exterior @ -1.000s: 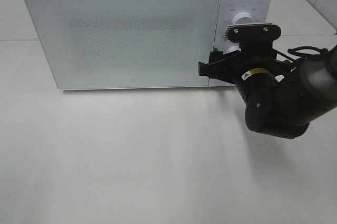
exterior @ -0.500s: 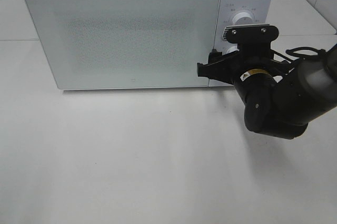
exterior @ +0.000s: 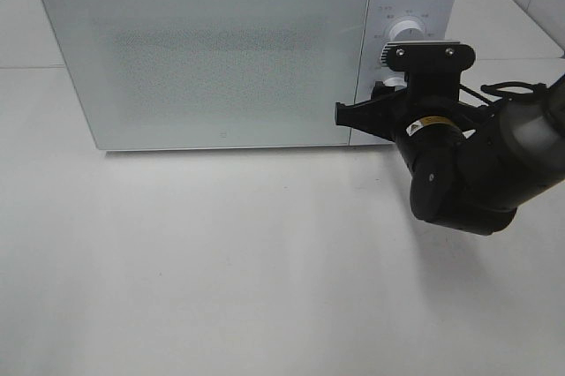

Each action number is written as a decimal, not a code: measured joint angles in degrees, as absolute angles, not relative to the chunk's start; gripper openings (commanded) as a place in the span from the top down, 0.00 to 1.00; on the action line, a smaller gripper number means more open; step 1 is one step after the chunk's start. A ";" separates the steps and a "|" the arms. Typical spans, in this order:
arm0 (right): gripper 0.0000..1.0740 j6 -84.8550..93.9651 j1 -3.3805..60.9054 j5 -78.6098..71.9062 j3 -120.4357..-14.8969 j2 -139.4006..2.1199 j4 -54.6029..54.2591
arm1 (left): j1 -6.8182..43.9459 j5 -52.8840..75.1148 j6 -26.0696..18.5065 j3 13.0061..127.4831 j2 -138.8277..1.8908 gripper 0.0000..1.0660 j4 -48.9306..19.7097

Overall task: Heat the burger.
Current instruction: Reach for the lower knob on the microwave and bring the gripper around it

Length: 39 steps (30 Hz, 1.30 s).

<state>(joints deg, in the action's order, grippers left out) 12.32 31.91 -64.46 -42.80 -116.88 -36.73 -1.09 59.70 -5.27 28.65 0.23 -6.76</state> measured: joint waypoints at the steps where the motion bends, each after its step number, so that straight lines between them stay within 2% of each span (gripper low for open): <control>1: 0.95 12.32 31.91 -64.46 -42.80 -116.88 -36.73 | -1.09 59.70 -5.27 28.65 0.23 0.05 -6.76; 10: 0.94 -6.13 31.86 -64.86 -42.57 -117.00 -36.38 | -1.09 59.70 -5.27 28.65 0.23 0.05 -6.76; 14: 0.94 -24.29 31.57 -65.72 -42.06 -117.28 -33.98 | -1.09 59.70 -5.27 28.65 0.23 0.05 -6.76; 15: 0.94 -24.29 31.57 -65.72 -42.06 -117.28 -33.98 | -1.09 59.70 -5.27 28.65 0.23 0.05 -6.76; 16: 0.94 -32.60 31.28 -66.23 -41.65 -117.40 -32.66 | -1.09 59.70 -5.27 28.65 0.23 0.05 -6.76; 25: 0.94 -55.86 31.17 -67.15 -41.48 -117.74 -31.97 | -1.09 59.70 -5.27 28.65 0.23 0.05 -6.76; 39: 0.93 -80.10 31.17 -67.04 -41.48 -117.74 -31.97 | -1.09 59.70 -5.27 28.65 0.23 0.05 -6.76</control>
<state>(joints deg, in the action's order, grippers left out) -80.10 31.17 -67.04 -41.48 -117.74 -31.97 -1.09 59.70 -5.27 28.65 0.23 -6.76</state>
